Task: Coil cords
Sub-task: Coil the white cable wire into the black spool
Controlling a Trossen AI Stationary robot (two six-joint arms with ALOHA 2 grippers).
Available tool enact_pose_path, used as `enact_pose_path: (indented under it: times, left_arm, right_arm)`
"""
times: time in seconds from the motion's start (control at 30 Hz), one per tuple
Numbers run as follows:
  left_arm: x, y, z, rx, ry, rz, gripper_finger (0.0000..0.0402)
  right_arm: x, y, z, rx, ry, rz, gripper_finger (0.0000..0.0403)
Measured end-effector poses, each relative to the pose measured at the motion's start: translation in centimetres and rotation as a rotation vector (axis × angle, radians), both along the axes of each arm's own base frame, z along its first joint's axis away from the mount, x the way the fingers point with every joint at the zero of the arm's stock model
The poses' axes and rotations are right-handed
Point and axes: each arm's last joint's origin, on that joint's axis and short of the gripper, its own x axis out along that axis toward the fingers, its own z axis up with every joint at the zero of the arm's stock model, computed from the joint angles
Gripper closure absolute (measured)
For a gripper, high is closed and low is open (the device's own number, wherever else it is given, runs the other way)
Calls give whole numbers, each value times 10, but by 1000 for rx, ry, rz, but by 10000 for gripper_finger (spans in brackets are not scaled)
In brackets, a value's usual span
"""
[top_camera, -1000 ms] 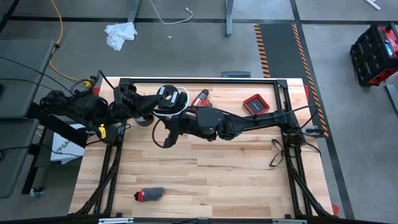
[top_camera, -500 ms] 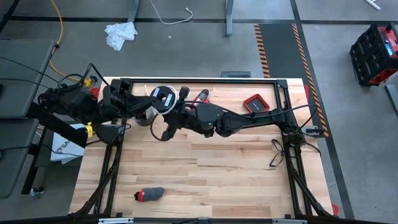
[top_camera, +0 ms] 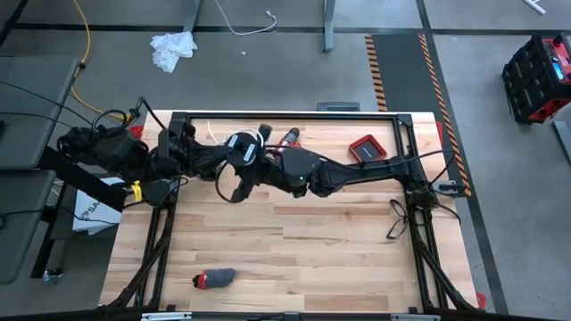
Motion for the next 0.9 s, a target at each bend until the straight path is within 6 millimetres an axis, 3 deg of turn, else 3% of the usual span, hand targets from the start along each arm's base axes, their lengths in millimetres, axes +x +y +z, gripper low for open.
enact_pose_path:
  times: [0.17,0.57,0.9]
  left_arm:
    - [-10,5,3,24,-3,37,402]
    - [-32,-1,-4,-26,96,-96,402]
    - [-50,10,-13,38,218,-31,401]
  right_arm:
    - [-3,11,-1,-38,29,-51,403]
    - [-17,-1,6,-111,202,-11,403]
    - [-24,16,5,-118,256,19,403]
